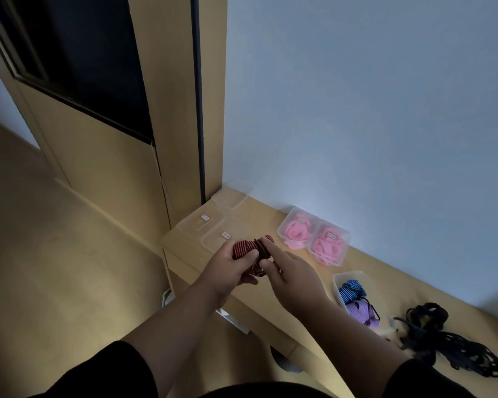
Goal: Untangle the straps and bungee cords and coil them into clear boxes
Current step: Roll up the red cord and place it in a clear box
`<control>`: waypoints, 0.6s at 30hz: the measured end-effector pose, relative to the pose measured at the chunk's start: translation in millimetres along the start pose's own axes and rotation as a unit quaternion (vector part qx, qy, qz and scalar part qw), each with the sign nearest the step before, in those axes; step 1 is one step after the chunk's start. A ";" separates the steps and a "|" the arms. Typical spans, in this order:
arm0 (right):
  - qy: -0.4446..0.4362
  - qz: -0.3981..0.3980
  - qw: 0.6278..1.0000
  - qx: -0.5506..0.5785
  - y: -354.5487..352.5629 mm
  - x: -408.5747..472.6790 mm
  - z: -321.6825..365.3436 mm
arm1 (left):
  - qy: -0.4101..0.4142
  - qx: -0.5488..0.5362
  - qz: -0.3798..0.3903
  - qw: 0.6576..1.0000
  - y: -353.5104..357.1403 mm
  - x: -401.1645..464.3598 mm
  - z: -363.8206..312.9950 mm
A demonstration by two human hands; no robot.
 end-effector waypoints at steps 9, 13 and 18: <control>0.008 -0.048 0.998 0.036 -18.5 -14.8 -13.1 | -0.060 -0.078 0.043 0.994 38.2 5.8 5.9; 0.030 -0.084 0.992 0.091 -28.7 -23.4 -29.7 | -0.080 -0.103 0.065 0.989 58.9 12.5 17.3; 0.107 -0.096 0.976 0.161 -30.5 -42.3 -73.3 | -0.127 -0.091 0.055 0.986 89.1 23.8 40.0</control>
Point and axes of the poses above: each hand's wrist, its own x-axis towards the middle knuckle, its own y-axis out of the palm, z = x × y, the point moved 7 cm from there along x, towards the middle knuckle
